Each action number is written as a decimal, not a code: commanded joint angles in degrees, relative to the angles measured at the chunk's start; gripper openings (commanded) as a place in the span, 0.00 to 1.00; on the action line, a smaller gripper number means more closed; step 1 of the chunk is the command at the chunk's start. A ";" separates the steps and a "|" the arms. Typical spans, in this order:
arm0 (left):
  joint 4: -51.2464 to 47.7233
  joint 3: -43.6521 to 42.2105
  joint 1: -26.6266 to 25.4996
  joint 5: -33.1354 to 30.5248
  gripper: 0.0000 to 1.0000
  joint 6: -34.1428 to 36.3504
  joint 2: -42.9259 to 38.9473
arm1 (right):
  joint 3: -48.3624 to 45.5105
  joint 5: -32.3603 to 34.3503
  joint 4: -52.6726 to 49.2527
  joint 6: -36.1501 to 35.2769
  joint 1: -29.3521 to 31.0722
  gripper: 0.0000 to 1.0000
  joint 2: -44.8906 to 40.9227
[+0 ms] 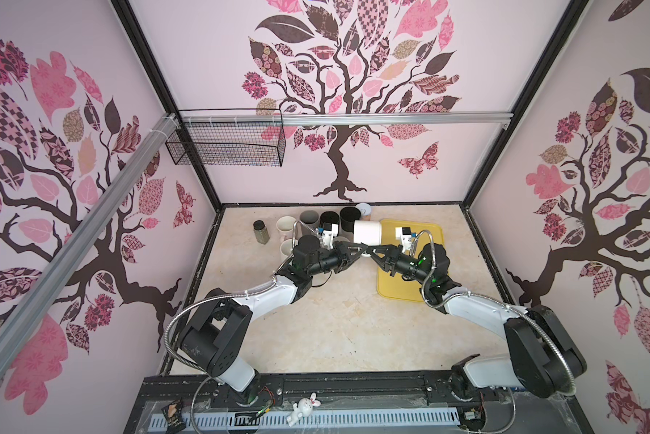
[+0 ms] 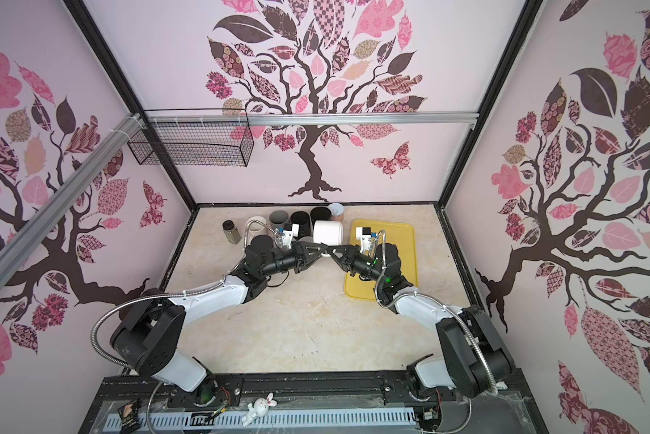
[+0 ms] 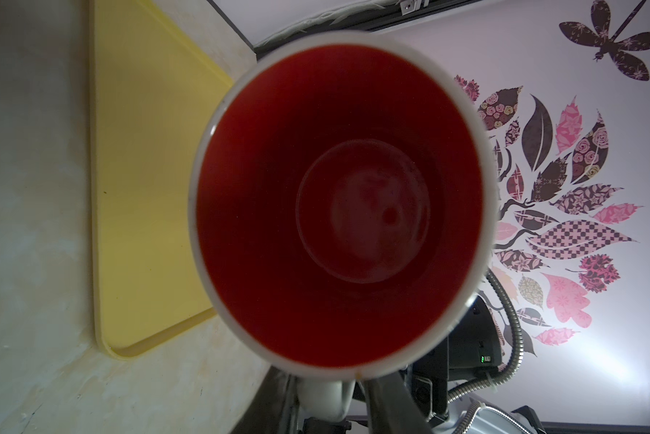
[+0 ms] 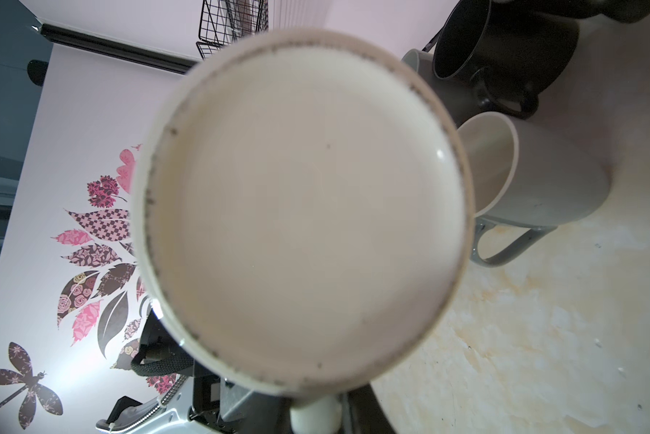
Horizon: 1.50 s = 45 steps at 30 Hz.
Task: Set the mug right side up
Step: 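Hold the mug handle with both grippers and rotate the mug opening upward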
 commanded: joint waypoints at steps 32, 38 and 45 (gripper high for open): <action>0.53 3.13 0.18 3.84 0.28 -1.86 1.31 | 0.84 3.00 12.07 3.17 3.70 0.00 -0.69; 5.53 2.52 0.16 4.56 0.08 -4.57 2.36 | -0.46 3.11 14.82 5.41 3.90 0.00 0.96; 6.09 3.60 0.16 4.68 0.00 -2.90 3.04 | -1.20 4.18 7.49 2.96 3.89 0.16 -0.42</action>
